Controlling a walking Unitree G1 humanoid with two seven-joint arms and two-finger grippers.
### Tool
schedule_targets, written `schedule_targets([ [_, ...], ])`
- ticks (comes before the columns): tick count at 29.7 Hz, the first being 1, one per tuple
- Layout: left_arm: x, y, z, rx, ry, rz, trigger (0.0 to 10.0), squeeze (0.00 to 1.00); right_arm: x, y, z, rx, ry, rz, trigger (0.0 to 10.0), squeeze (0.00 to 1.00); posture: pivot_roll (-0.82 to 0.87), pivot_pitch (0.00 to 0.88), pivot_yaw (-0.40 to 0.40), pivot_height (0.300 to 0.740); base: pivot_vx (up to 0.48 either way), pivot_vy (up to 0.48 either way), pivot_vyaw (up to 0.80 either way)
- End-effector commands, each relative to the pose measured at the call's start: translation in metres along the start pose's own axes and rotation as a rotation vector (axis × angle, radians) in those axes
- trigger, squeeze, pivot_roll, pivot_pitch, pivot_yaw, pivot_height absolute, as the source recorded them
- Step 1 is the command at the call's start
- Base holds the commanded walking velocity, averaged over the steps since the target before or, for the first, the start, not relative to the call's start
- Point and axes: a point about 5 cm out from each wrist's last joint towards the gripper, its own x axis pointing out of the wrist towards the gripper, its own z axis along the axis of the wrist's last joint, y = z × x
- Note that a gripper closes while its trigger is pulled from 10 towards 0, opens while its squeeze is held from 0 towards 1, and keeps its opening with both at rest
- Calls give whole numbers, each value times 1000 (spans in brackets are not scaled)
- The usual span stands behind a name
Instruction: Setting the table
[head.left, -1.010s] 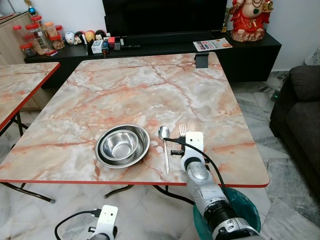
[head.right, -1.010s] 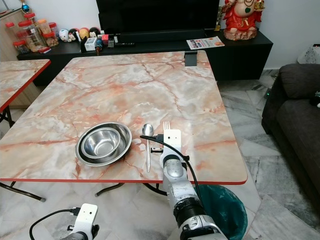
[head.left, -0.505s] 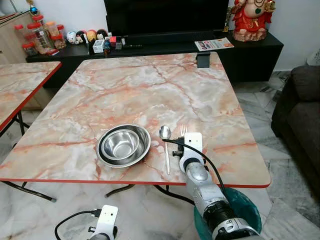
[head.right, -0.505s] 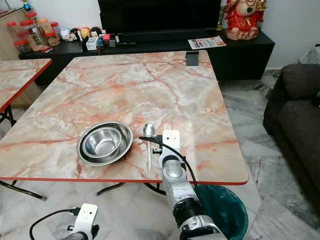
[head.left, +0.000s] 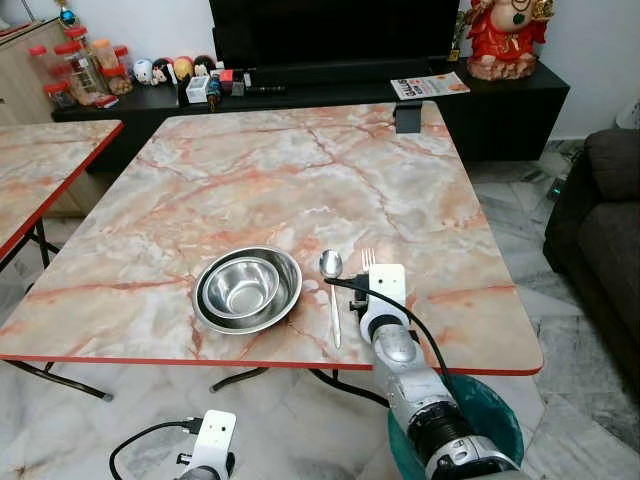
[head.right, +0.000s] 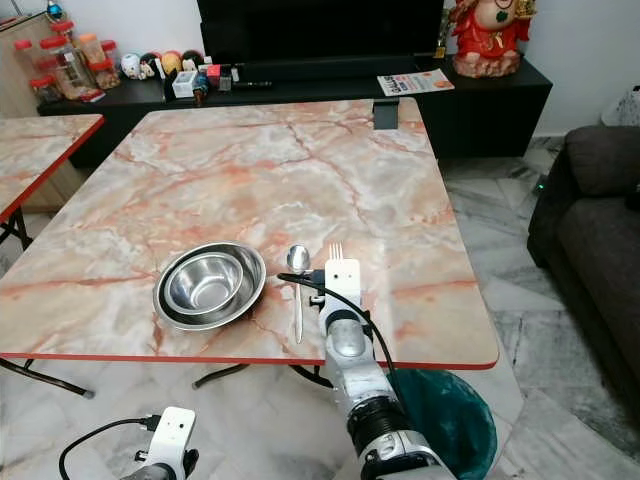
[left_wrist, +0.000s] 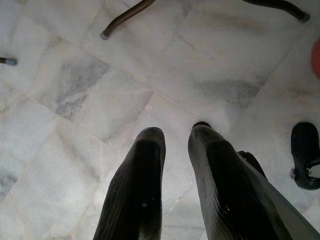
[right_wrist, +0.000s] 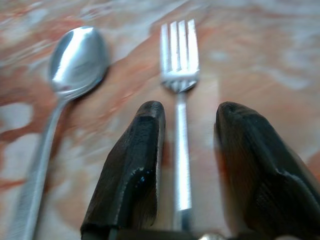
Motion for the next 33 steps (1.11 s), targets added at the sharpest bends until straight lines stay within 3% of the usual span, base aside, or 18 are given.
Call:
schedule_targets([
  [1, 0, 3, -2, -3, 18, 3, 10000, 0, 0, 5, 9, -21, -46, 7, 10000, 0, -52, 3, 93, 740, 0, 0, 0],
  [8, 0, 3, -1, -3, 18, 3, 10000, 0, 0, 7, 11, 4, -59, 16, 10000, 0, -51, 1, 93, 740, 0, 0, 0],
  [9, 0, 3, -1, -4, 18, 3, 10000, 0, -1, 8, 12, 15, -65, 26, 10000, 486, -51, 1, 92, 740, 0, 0, 0],
  [10, 0, 3, -1, -4, 18, 4, 10000, 0, -1, 9, 12, 19, -66, 30, 10000, 878, -51, 1, 92, 740, 0, 0, 0],
  [11, 0, 3, -1, -4, 18, 4, 10000, 0, -1, 10, 12, 23, -65, 35, 10000, 1000, -51, 1, 92, 740, 0, 0, 0],
  [14, 0, 3, -1, -5, 18, 4, 10000, 0, -1, 11, 12, 22, -59, 41, 10000, 1000, -50, 0, 92, 740, 0, 0, 0],
  [15, 0, 3, -1, -5, 18, 5, 10000, 0, -1, 12, 12, 21, -58, 44, 10000, 839, -50, 0, 91, 740, 0, 0, 0],
  [16, 0, 3, -1, -5, 17, 5, 10000, 0, -1, 12, 11, 20, -58, 46, 10000, 839, -50, 0, 91, 740, 0, 0, 0],
  [17, 0, 3, -1, -5, 17, 5, 10000, 0, -1, 12, 12, 18, -59, 47, 10000, 0, -50, 0, 92, 740, 0, 0, 0],
  [23, 0, 3, 0, -5, 16, 5, 10000, 0, -1, 12, 12, 17, -65, 44, 10000, 0, -51, 0, 92, 740, 0, 0, 0],
  [25, 0, 3, 0, -6, 14, 4, 10000, 0, -2, 10, 28, -28, -190, 29, 10000, 0, -53, 0, 93, 740, 0, 0, 0],
  [26, 0, 3, 0, -6, 14, 4, 10000, 0, -2, 10, 28, -28, -190, 29, 10000, 0, -53, 0, 93, 740, 0, 0, 0],
  [28, 0, 3, 1, -10, 8, 6, 10000, 0, -13, 14, 58, -105, -445, 54, 10000, 0, -53, 0, 93, 740, 0, 0, 0],
  [33, 0, 3, 1, -10, 3, 6, 10000, 0, -23, 24, 69, -125, -574, 117, 10000, 0, -57, 0, 91, 740, 0, 0, 0],
])
